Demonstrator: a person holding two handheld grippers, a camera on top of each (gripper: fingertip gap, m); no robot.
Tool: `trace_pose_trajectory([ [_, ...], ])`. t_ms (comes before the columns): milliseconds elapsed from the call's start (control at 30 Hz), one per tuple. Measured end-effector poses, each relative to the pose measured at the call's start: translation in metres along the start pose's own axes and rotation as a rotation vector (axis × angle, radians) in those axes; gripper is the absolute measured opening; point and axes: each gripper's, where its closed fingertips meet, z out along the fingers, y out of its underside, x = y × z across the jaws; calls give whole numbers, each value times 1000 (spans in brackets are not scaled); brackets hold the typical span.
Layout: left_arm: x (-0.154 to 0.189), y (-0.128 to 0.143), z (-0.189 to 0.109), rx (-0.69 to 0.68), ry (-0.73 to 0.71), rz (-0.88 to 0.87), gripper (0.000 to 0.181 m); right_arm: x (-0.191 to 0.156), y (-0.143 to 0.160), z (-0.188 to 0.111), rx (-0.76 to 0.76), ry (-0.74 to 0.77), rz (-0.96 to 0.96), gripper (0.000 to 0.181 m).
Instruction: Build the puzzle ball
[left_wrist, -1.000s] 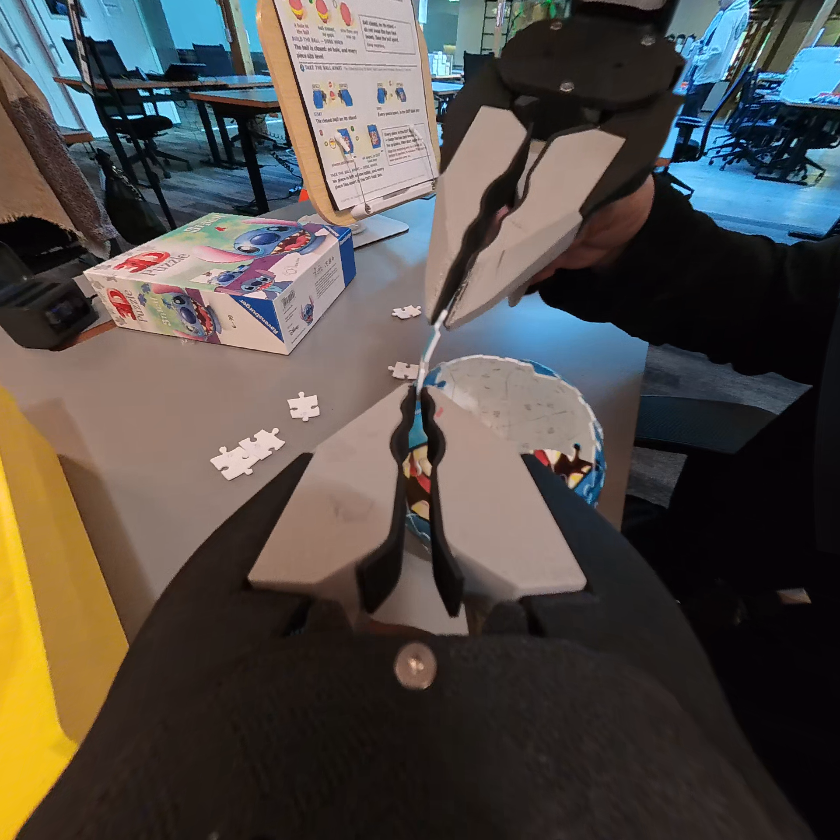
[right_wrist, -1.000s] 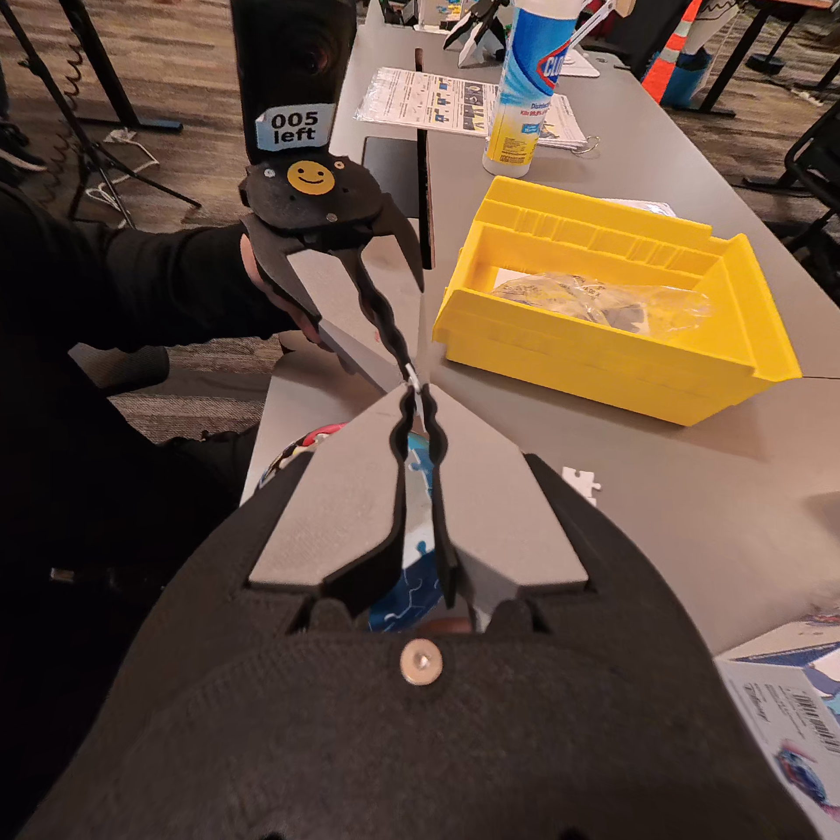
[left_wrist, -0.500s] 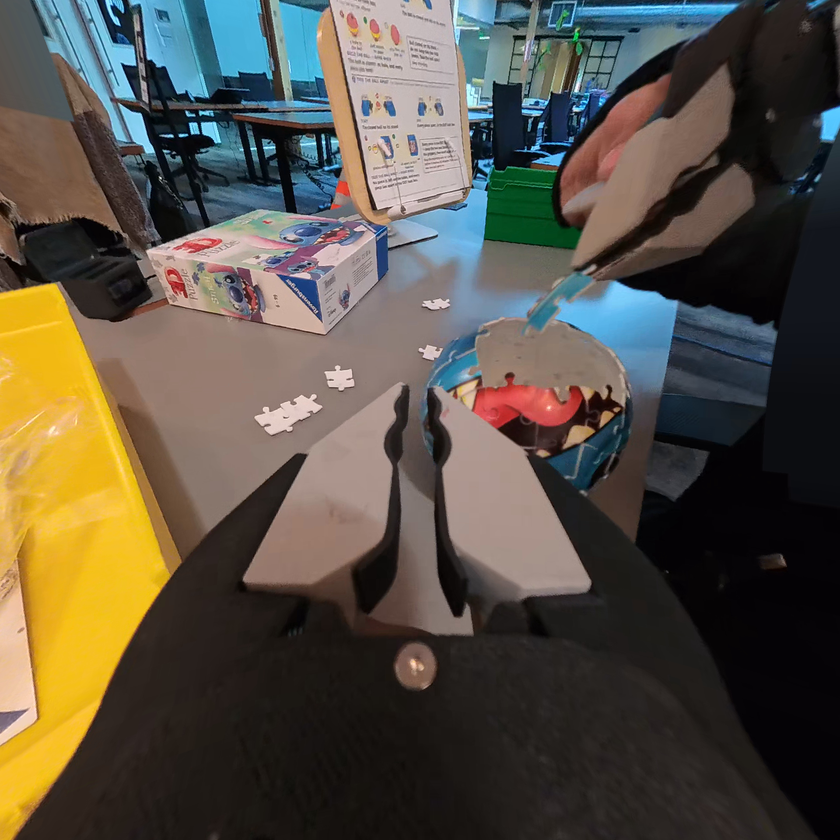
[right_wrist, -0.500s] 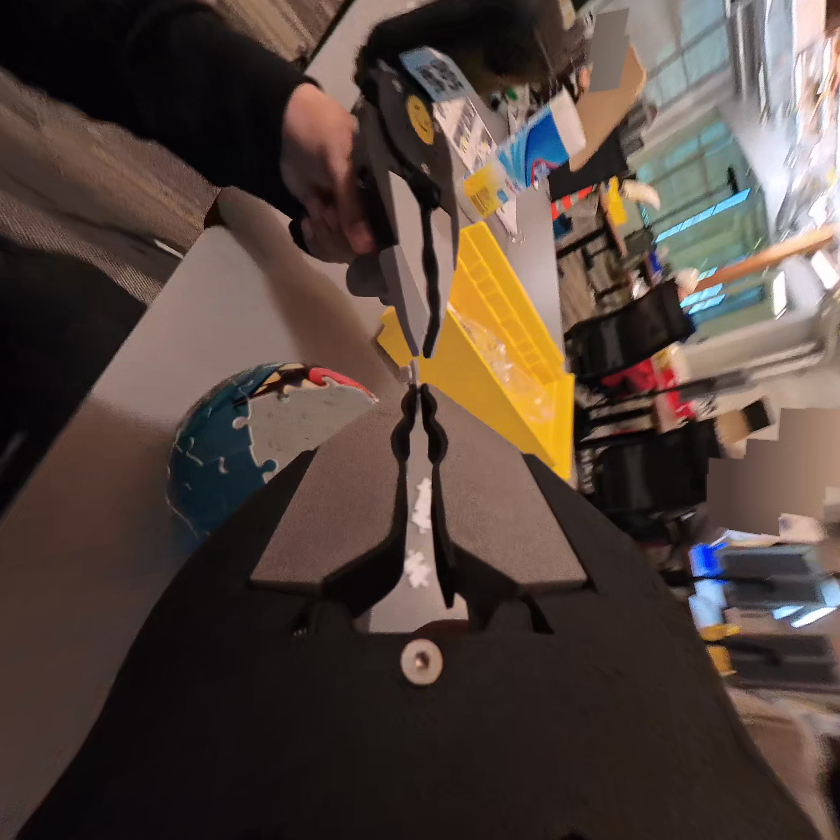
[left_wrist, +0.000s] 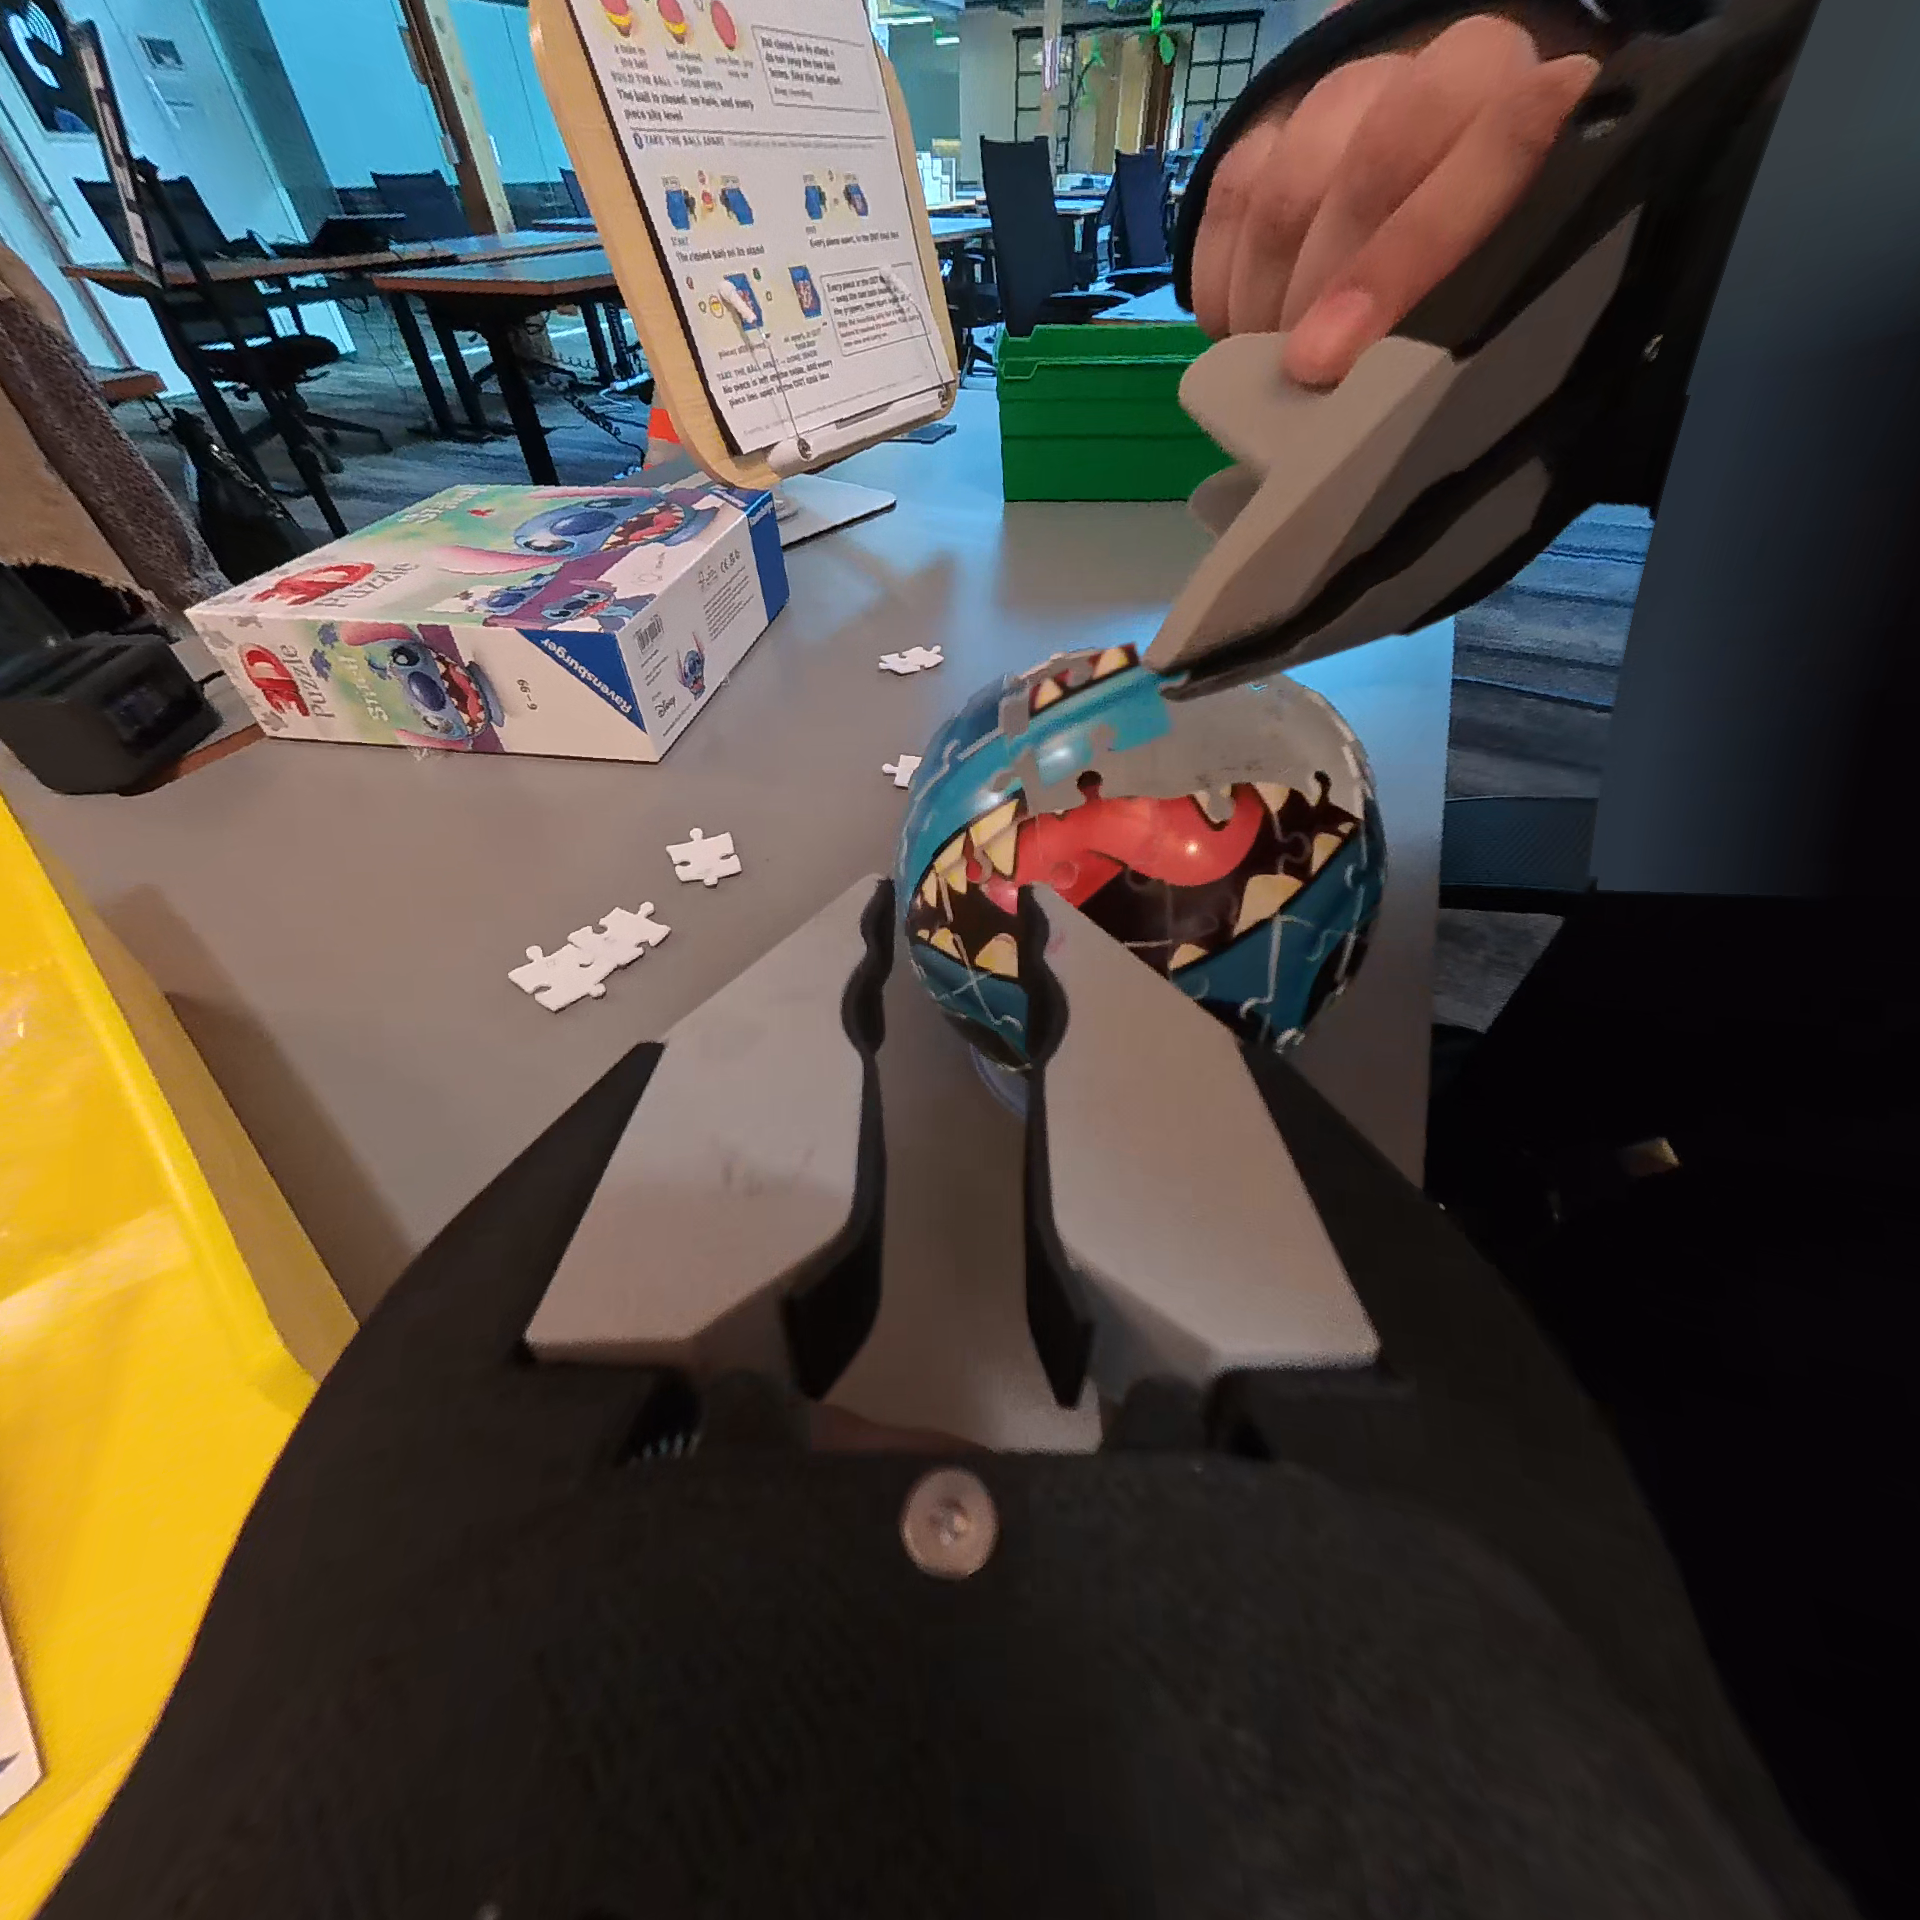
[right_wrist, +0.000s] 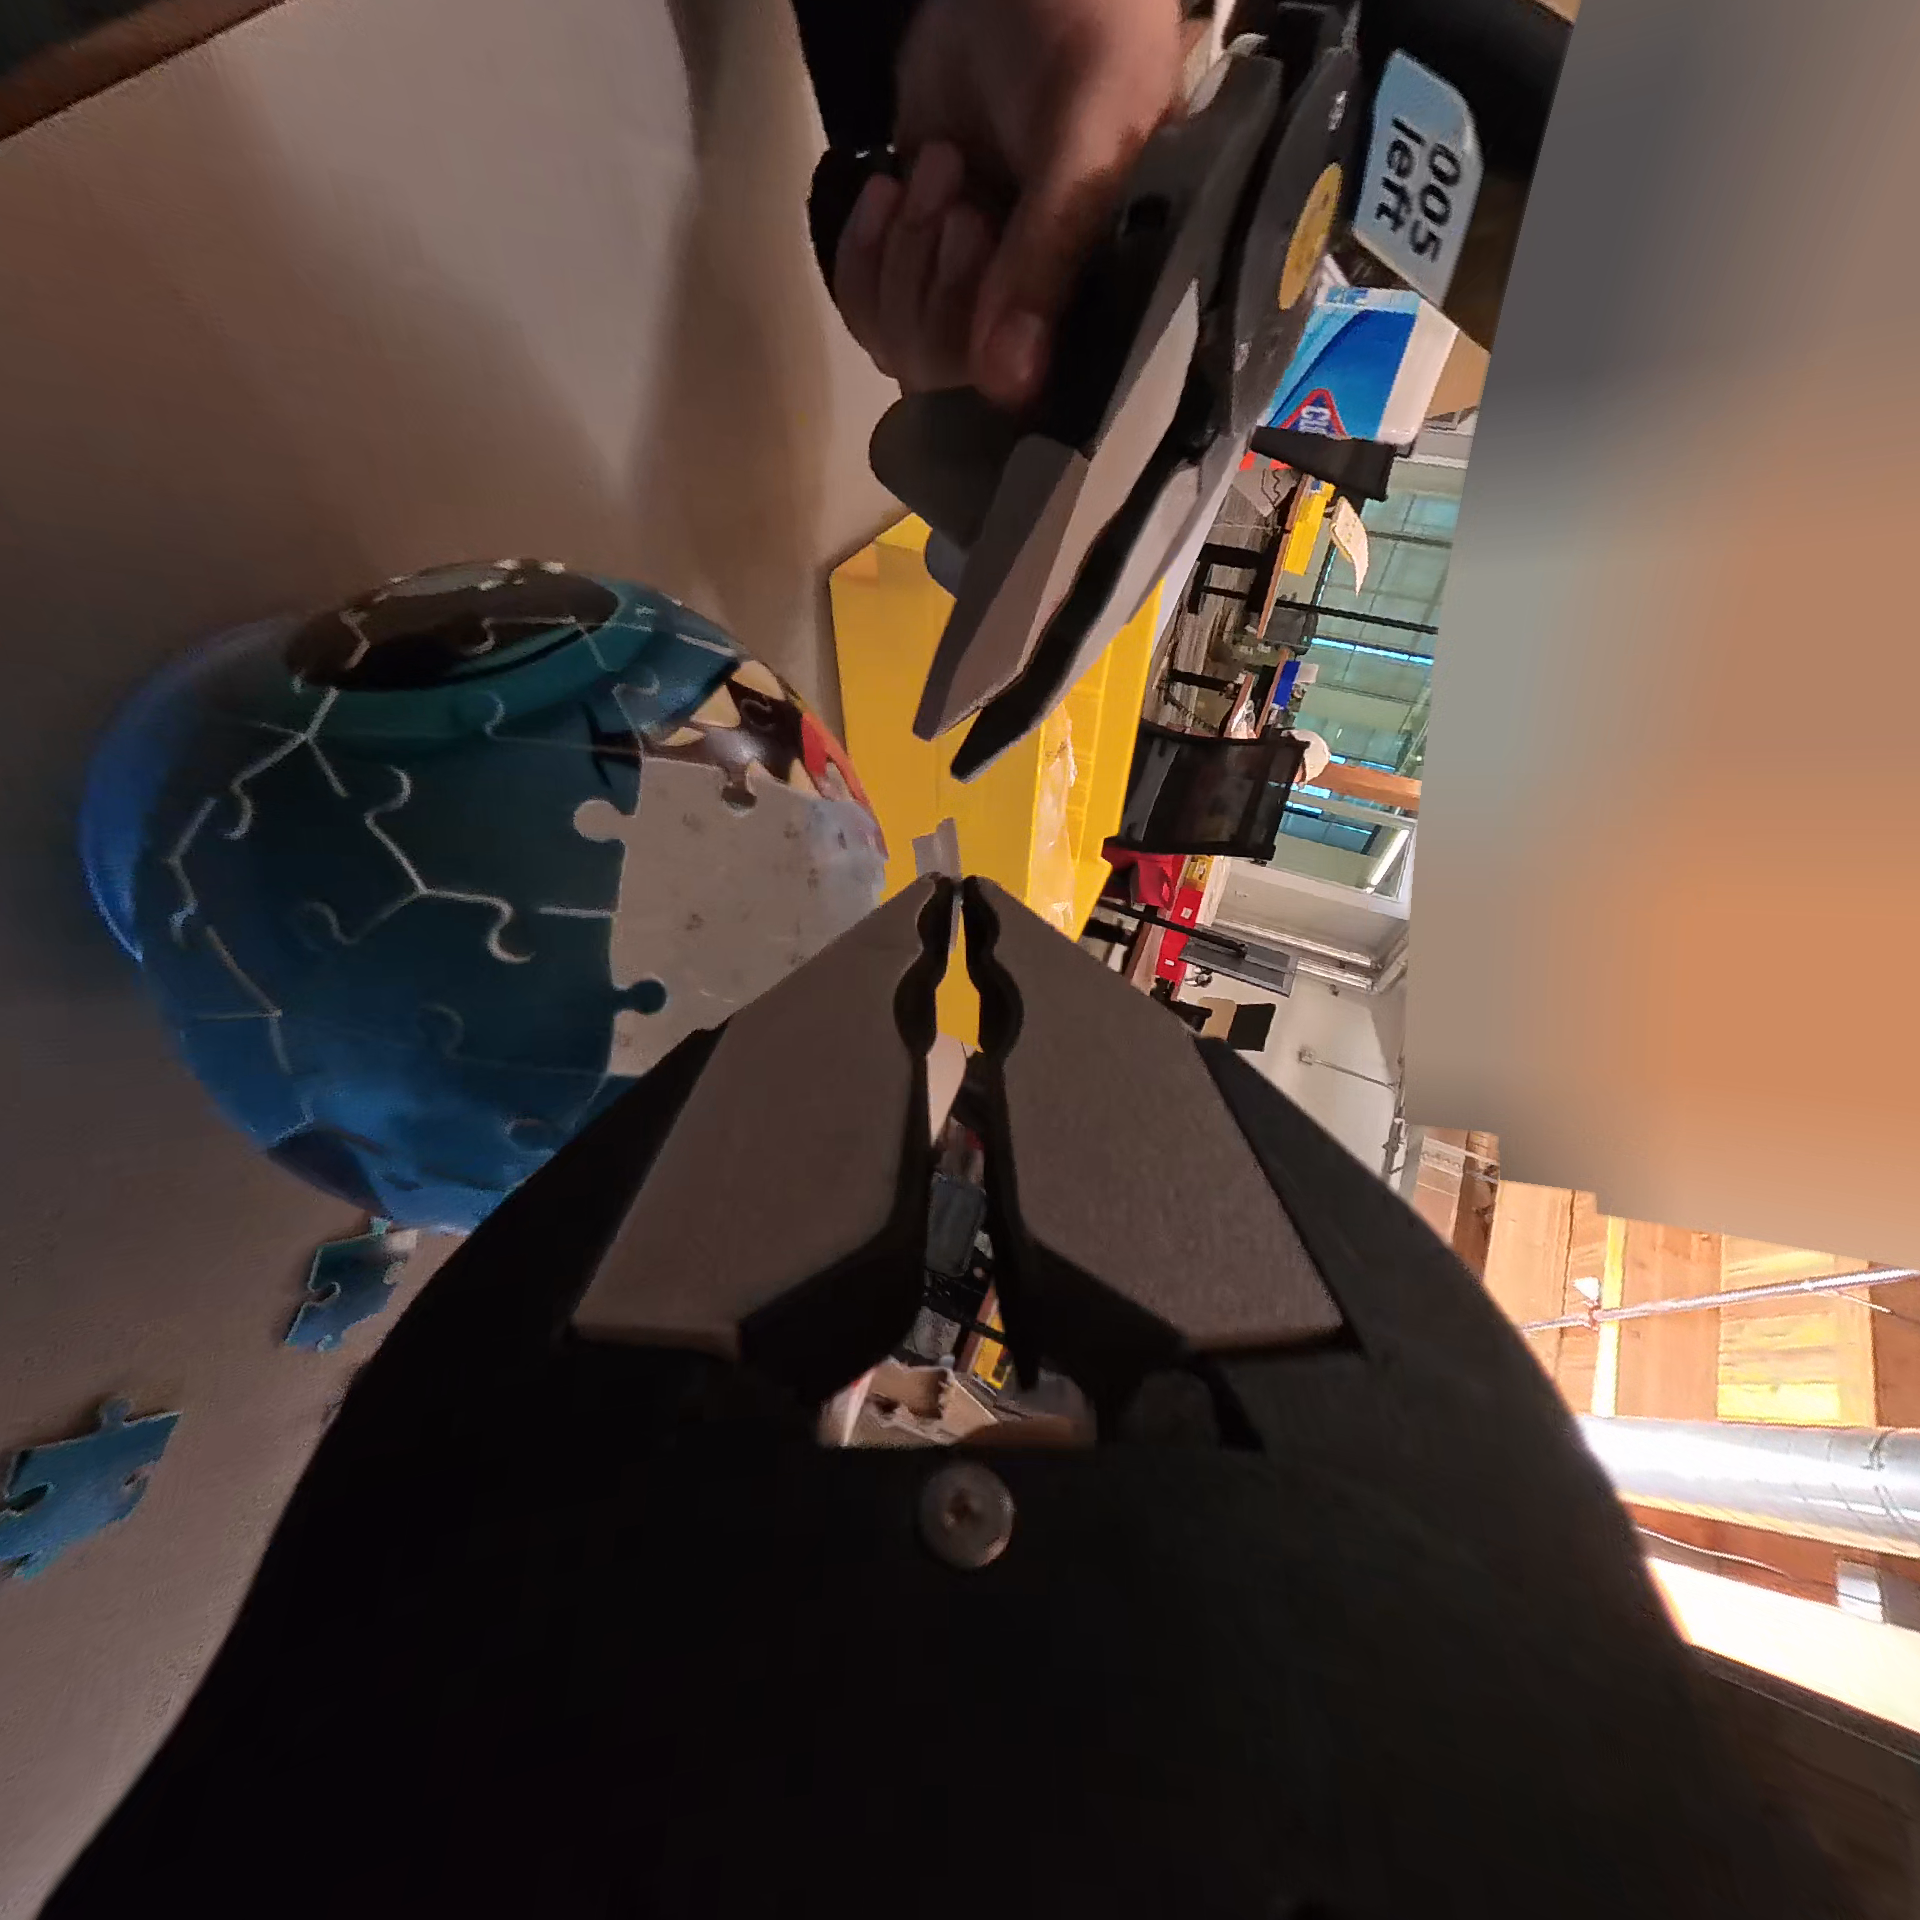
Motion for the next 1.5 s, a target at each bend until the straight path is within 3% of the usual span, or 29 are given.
trace_pose_trajectory([
  [833,1,2,2,-12,-14,22,20,-9,1,4,-49,11,-74,0],
  [1000,0,-1,1,0,-24,39,20,6,-2,-1,-33,81,-52,0],
  [1067,0,-4,1,8,-30,46,19,25,-1,-7,2,143,62,0],
  [1200,-3,-21,-1,60,-77,91,20,61,22,-20,146,199,583,0],
  [1333,-2,-39,2,116,-101,133,20,73,21,-35,437,108,893,0],
  [1500,15,-69,17,200,-11,72,22,88,29,-39,702,-17,1303,0],
])
